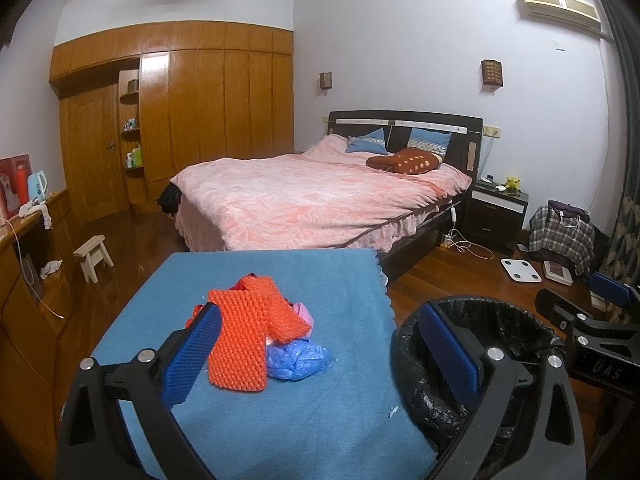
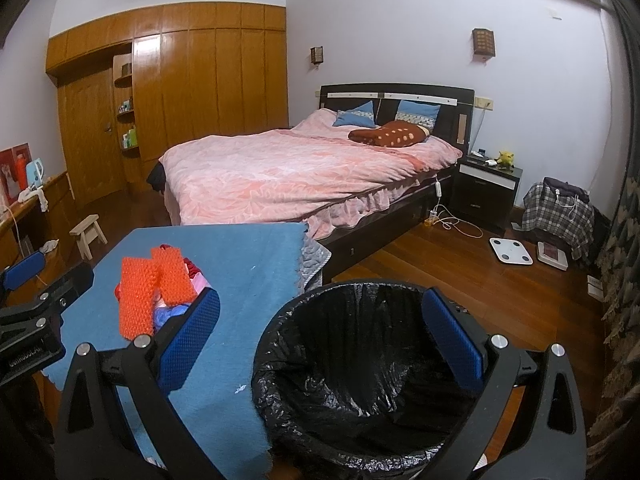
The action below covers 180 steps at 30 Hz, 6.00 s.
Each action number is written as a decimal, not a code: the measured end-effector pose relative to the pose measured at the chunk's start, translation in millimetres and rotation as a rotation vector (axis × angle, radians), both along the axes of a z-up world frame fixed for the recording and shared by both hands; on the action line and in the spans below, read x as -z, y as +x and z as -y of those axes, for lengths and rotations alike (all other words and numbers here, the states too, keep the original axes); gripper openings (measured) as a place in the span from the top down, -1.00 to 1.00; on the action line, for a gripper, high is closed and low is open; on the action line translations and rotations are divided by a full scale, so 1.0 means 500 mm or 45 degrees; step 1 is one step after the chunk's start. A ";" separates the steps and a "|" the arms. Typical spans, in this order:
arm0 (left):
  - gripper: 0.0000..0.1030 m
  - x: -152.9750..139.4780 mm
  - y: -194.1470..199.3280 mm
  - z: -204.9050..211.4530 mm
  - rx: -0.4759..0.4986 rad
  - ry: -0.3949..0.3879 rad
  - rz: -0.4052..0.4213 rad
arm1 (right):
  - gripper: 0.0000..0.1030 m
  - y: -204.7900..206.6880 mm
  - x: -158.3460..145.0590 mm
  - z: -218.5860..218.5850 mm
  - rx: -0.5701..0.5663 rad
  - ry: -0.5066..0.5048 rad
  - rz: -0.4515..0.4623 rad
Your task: Collect trash
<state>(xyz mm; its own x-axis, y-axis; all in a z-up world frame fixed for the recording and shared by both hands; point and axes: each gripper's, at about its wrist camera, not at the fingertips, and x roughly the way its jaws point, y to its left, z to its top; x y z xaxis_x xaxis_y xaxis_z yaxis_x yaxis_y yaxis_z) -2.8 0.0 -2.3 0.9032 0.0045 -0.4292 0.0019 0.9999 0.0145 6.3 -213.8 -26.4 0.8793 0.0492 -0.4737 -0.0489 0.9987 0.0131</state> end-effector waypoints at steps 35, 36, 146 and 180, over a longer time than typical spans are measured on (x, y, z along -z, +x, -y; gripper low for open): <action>-0.77 0.226 0.218 -0.270 -0.235 0.065 -0.229 | -0.80 0.265 0.194 -0.264 -0.253 -0.045 -0.192; -0.74 0.234 0.224 -0.272 -0.224 0.063 -0.239 | -0.78 0.271 0.199 -0.264 -0.250 -0.046 -0.198; 0.64 0.169 0.251 0.246 0.644 -0.108 -0.238 | 0.80 0.123 0.195 0.215 0.162 0.056 -0.201; -0.88 0.175 0.225 -0.154 0.051 -0.031 -0.164 | -0.86 0.218 0.169 -0.072 -0.143 0.114 -0.135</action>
